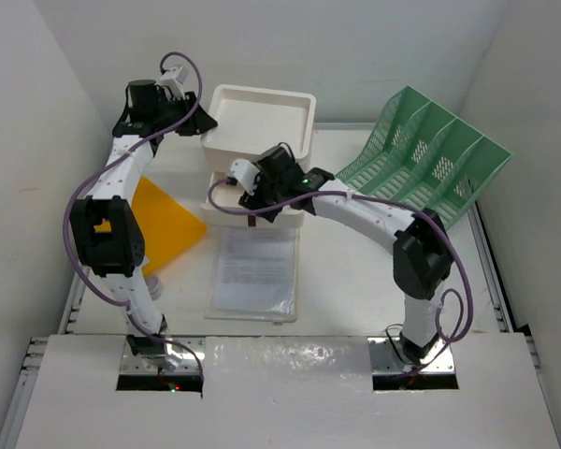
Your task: Organize the desk
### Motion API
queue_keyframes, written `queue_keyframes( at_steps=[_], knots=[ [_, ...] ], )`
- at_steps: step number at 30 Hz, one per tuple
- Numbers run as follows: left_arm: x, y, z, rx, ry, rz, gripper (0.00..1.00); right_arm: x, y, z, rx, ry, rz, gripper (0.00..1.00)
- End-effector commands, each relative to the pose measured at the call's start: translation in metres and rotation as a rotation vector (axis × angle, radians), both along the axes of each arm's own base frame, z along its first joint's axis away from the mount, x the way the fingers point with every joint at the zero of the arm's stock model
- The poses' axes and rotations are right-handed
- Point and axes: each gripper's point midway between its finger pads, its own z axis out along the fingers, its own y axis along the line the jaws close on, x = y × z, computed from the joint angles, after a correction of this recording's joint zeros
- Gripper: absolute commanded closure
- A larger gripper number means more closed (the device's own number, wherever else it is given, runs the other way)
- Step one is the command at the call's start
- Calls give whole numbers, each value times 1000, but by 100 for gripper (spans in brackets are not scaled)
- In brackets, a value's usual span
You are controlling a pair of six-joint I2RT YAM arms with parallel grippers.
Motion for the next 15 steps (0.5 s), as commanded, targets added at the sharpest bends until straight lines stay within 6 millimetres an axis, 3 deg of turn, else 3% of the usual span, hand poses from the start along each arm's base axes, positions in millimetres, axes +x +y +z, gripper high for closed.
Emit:
queue_keyframes(
  at_steps=[1, 2, 4, 6, 9, 13, 15],
  knots=[
    [-33, -10, 11, -54, 44, -80, 98, 50, -41, 106, 163, -230, -206, 44],
    [-32, -11, 10, -57, 45, -81, 98, 48, -40, 118, 196, -235, -208, 32],
    [-30, -12, 9, -66, 50, -75, 97, 48, -44, 135, 254, -220, -248, 23],
    [-29, -11, 11, -75, 49, -70, 96, 53, -53, 161, 334, -212, -323, 20],
    [-27, -11, 13, -79, 39, -67, 95, 81, -89, 196, 428, -262, -582, 23],
    [-27, -12, 16, -76, 28, -64, 93, 128, -147, 192, 457, -279, -945, 25],
    [-27, -12, 16, -74, 26, -63, 93, 141, -158, 186, 456, -290, -1028, 25]
  ],
)
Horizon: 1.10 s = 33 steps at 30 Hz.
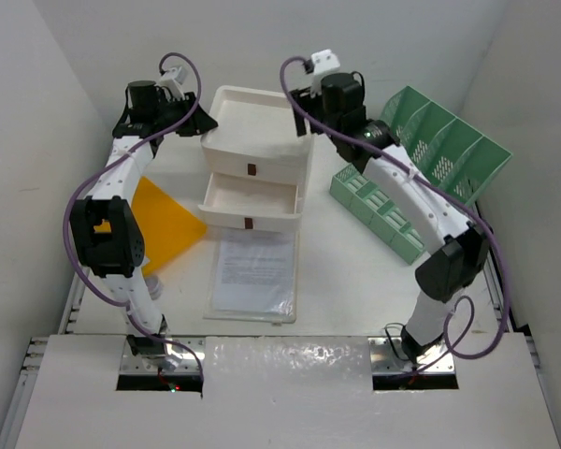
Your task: Organize the desk
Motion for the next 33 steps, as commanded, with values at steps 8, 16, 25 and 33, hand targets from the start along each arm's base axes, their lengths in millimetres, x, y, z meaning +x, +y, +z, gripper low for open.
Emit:
queue_keyframes(
  at_steps=[8, 16, 25, 33],
  knots=[
    [-24, -9, 16, -34, 5, -70, 91, 61, -32, -59, 53, 74, -348, 29],
    [-35, -13, 29, 21, -58, -128, 79, 80, 1, -111, 136, 229, -132, 76],
    [-21, 18, 71, 196, -203, 28, 44, 95, 22, -113, 39, 212, 216, 100],
    [7, 20, 47, 191, -146, 78, 40, 102, 31, -100, 105, 166, 240, 100]
  ],
)
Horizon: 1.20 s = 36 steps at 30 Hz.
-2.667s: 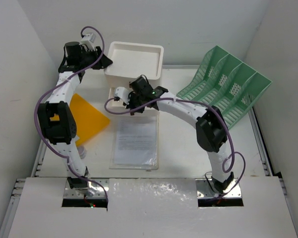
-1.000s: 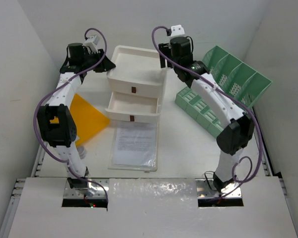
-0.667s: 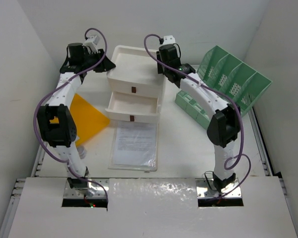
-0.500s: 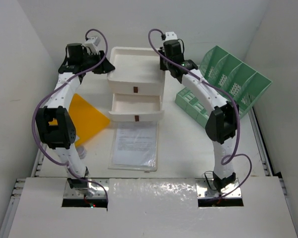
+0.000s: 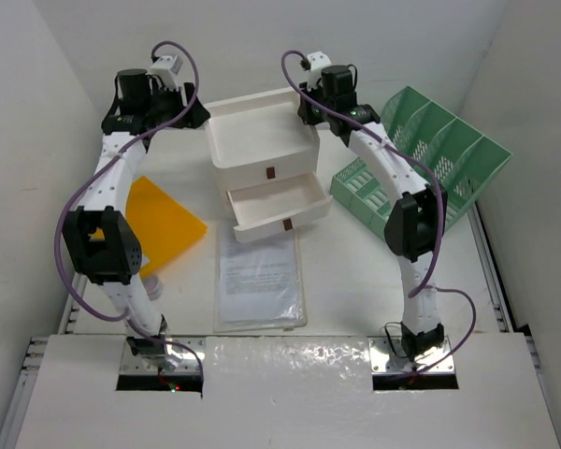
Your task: Organize the desk
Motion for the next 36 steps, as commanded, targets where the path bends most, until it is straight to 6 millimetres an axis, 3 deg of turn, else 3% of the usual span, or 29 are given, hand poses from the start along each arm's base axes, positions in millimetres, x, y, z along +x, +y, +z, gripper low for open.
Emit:
queue_keyframes(
  at_steps=[1, 3, 4, 7, 9, 11, 13, 14, 16, 17, 18, 19, 20, 21, 22, 23, 24, 25, 26, 27, 28, 33, 36],
  knots=[
    [17, -3, 6, 11, -33, 22, 40, -13, 31, -11, 19, 18, 168, 100],
    [23, -4, 2, 4, -21, 18, 40, -15, 32, -8, 23, 18, 173, 100],
    [21, -20, -1, 5, -9, -13, 40, -17, 32, -10, 22, 24, 178, 99],
    [28, -20, -9, 15, -3, 8, 40, -28, 30, -4, 24, 25, 194, 57],
    [29, -19, -15, 17, 7, 16, 40, -36, 17, 10, -5, 2, 163, 35],
    [27, -19, -16, 16, 0, 15, 40, -41, -1, 23, -49, -18, 92, 28],
    [25, -20, -14, 14, -16, 11, 44, -55, -20, 50, -66, -52, 35, 21],
    [24, -20, -15, 15, -13, 12, 48, -69, -27, 67, -59, -72, 24, 19],
    [22, -20, -14, 14, -17, 14, 53, -85, -39, 83, -46, -90, -9, 17],
    [20, -19, -19, 16, -8, 15, 54, -97, -45, 68, -48, -50, -28, 17],
    [19, -19, -19, 14, -7, 14, 55, -116, -56, 100, -16, -118, -51, 17],
    [16, -19, -22, 16, -2, 13, 56, -129, -61, 102, 7, -119, -63, 17],
    [15, -19, -22, 15, -1, 15, 58, -141, -67, 74, 5, -77, -73, 18],
    [14, -19, -22, 15, -3, 15, 59, -165, -71, 94, 78, -113, -81, 23],
    [13, -18, -25, 18, 4, 17, 60, -177, -72, 85, 110, -106, -83, 27],
    [13, -19, -27, 15, 6, 14, 63, -193, -75, 32, 104, -14, -93, 31],
    [12, -20, -27, -12, 19, 26, 64, -206, -71, 48, 182, -84, -102, 41],
    [12, -21, -29, -17, 26, 28, 66, -215, -69, 31, 184, -74, -119, 46],
    [12, -21, -31, -23, 32, 29, 70, -234, -53, -4, 159, -49, -93, 50],
    [11, -23, -31, -30, 35, 29, 70, -239, -60, -14, 107, -76, -151, 51],
    [10, -23, -32, -29, 38, 29, 75, -253, -57, -38, 49, -58, -152, 51],
    [8, -21, -31, -9, 27, 58, 85, -290, 7, -65, 48, -119, -4, 38],
    [5, -24, -32, -15, 32, 51, 88, -288, 24, -80, 67, -112, 22, 32]
  ],
)
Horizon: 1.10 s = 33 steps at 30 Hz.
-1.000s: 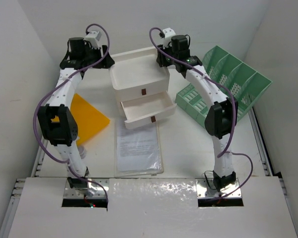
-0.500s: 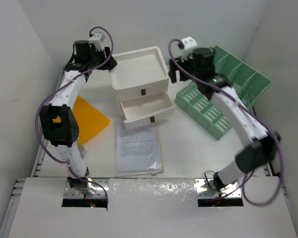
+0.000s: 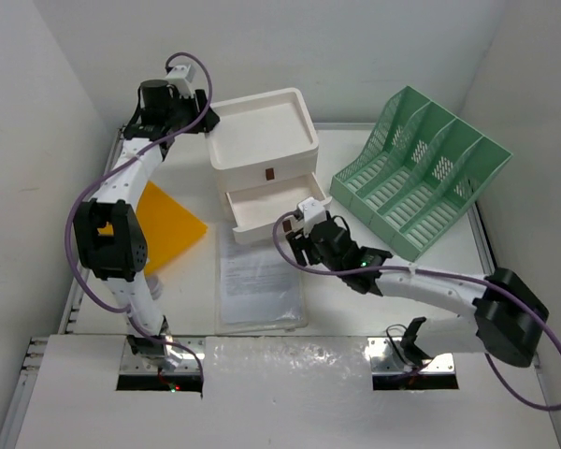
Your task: Organize the desk
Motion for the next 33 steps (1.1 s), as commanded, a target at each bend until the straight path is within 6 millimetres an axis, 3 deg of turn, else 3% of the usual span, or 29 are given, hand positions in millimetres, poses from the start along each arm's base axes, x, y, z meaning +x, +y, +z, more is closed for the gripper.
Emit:
queue_keyframes(
  at_steps=[1, 5, 7, 14, 17, 21, 22, 27, 33],
  knots=[
    [-21, -11, 4, -3, 22, -51, 89, 31, 25, 47, 181, -156, -70, 31],
    [-22, -14, 4, -4, 22, -59, 89, 42, 53, 29, 170, -137, -47, 30],
    [-22, -14, 2, -3, 26, -59, 91, 48, 55, 30, 180, -148, -70, 31],
    [-22, -16, 3, -8, 23, -72, 93, 66, 57, 30, 173, -180, -154, 46],
    [-22, -18, 3, -15, 24, -81, 99, 70, 59, 29, 203, -190, -172, 64],
    [-24, -21, 2, -27, 30, -94, 100, 72, 67, 25, 238, -171, -179, 97],
    [-24, -22, 3, -35, 30, -94, 100, 71, 71, 25, 265, -165, -174, 100],
    [-24, -23, 3, -56, 36, -89, 100, 60, 93, 42, 337, -249, -170, 100],
    [-26, -25, -3, -74, 54, -93, 100, 36, 122, 92, 450, -482, -184, 100]
  ],
)
